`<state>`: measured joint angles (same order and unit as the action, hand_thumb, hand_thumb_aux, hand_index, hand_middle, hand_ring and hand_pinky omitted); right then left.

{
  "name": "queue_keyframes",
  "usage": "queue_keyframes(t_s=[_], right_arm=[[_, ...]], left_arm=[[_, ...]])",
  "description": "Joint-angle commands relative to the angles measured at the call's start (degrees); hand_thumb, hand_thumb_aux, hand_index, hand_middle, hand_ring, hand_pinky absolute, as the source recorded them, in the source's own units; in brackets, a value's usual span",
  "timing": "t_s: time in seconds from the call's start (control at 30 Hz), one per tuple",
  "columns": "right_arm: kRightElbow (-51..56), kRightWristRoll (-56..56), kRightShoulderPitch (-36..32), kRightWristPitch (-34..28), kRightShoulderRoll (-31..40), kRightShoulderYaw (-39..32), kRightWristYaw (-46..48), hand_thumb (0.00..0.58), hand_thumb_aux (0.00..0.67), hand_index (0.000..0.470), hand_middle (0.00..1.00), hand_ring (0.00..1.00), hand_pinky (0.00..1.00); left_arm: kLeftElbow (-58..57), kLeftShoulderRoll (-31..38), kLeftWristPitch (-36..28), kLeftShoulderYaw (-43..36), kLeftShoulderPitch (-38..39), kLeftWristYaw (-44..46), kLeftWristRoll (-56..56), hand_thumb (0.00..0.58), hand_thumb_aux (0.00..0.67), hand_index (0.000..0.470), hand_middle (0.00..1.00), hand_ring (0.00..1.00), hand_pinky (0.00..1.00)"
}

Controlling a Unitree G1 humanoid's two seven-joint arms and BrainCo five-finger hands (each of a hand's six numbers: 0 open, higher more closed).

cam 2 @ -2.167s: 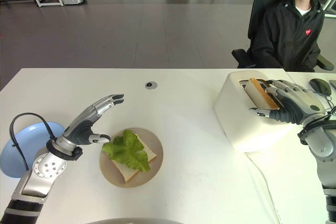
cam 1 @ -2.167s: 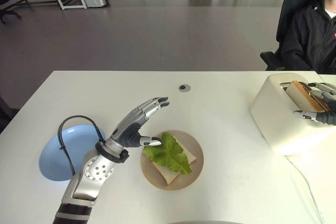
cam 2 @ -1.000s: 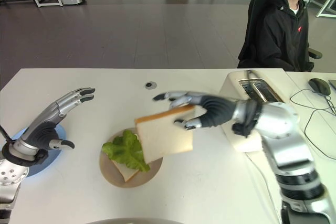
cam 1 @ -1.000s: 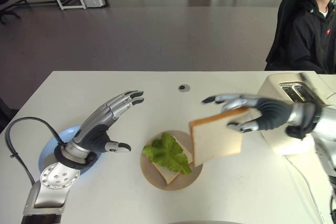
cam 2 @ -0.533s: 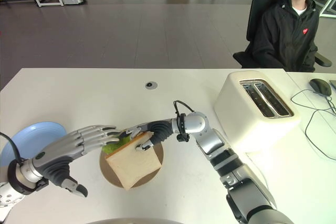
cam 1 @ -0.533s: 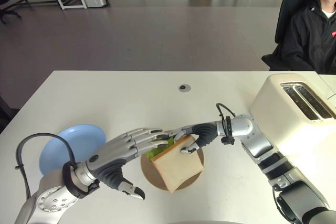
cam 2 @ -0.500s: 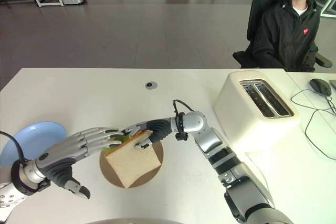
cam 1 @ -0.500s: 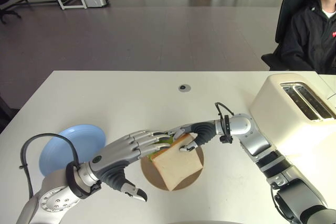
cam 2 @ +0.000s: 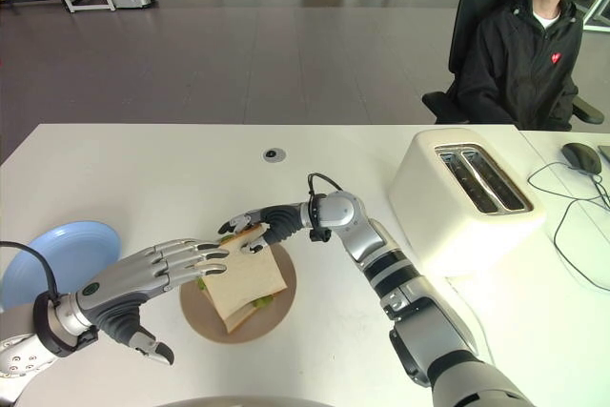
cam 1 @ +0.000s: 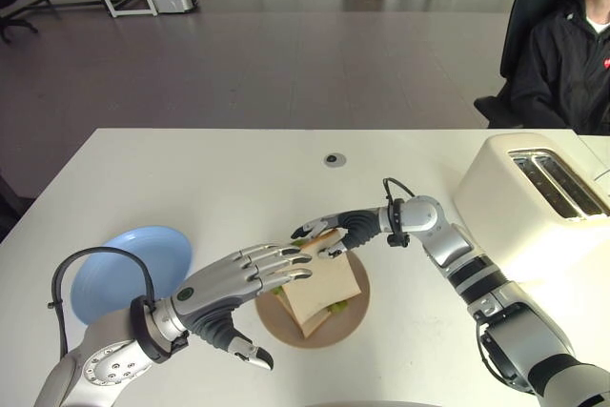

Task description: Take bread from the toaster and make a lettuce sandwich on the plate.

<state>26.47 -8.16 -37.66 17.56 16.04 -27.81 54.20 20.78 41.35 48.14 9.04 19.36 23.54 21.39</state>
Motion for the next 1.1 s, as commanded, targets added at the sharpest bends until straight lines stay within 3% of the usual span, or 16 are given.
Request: queue_keyframes(t_s=[0.03,0.3,0.43,0.47,0.5,0.53,0.7,0.83,1.0,1.03,1.1], right_arm=[[1.08,-2.23,0.19,-0.47,-0.84,-1.55,0.16,0.580,0.670,0.470,0.00,0.00,0.00],[2.61,-6.59,-0.55,0.87,-1.65,-2.43,-3.66,0.580,0.665,0.466,0.00,0.00,0.00],[3.04,-7.45,-0.95,1.58,-1.59,-1.84,-4.04,0.576,0.615,0.431,0.00,0.00,0.00],[3.10,-7.63,-0.94,1.70,-1.54,-1.63,-4.23,0.511,0.439,0.308,0.00,0.00,0.00],[3.14,-7.93,-0.90,1.90,-1.47,-1.28,-4.86,0.352,0.250,0.175,0.00,0.00,0.00],[3.27,-8.10,-0.91,2.03,-1.39,-0.80,-5.63,0.000,0.000,0.000,0.00,0.00,0.00],[3.42,-8.07,-1.63,2.51,2.58,5.40,-12.86,0.000,0.000,0.000,0.00,0.00,0.00],[-3.44,-4.80,1.57,3.43,7.69,11.83,-14.87,0.000,0.000,0.000,0.00,0.00,0.00],[-15.03,-0.41,8.79,3.36,13.85,18.40,-15.05,0.000,0.000,0.000,0.00,0.00,0.00],[-17.45,0.10,10.65,3.33,15.01,19.36,-15.00,0.000,0.000,0.000,0.00,0.00,0.00],[-21.52,0.17,14.02,3.17,16.67,20.41,-15.00,0.000,0.000,0.000,0.00,0.00,0.00]], left_arm=[[-2.52,-0.05,-0.69,-2.51,-0.92,0.36,6.74,0.000,0.000,0.000,0.00,0.00,0.00],[-4.31,-0.66,-2.85,-9.51,-1.99,0.08,16.67,0.000,0.000,0.000,0.00,0.00,0.00],[-4.13,0.52,-4.79,-12.53,-1.32,0.72,23.06,0.000,0.000,0.000,0.00,0.00,0.00],[-3.51,0.88,-5.47,-13.31,-1.02,1.25,25.28,0.000,0.000,0.000,0.00,0.00,0.00],[-2.84,1.28,-6.18,-13.97,-0.78,1.63,27.80,0.000,0.000,0.000,0.00,0.00,0.00],[-2.42,1.60,-6.79,-14.61,-0.67,1.75,29.89,0.000,0.000,0.000,0.00,0.00,0.00],[-1.36,1.71,-9.80,-17.78,-2.00,0.11,37.75,0.000,0.000,0.000,0.00,0.00,0.00],[-3.34,1.06,-12.23,-21.92,-4.87,-2.41,44.55,0.000,0.000,0.000,0.00,0.00,0.00],[-11.69,-0.44,-15.63,-27.66,-13.97,-7.35,49.85,0.009,0.005,0.004,0.00,0.00,0.00],[-14.10,-1.13,-16.06,-28.87,-16.59,-8.76,50.12,0.045,0.026,0.018,0.00,0.00,0.00],[-17.60,-2.49,-16.72,-30.73,-21.40,-12.03,49.96,0.000,0.000,0.000,0.00,0.00,0.00]])
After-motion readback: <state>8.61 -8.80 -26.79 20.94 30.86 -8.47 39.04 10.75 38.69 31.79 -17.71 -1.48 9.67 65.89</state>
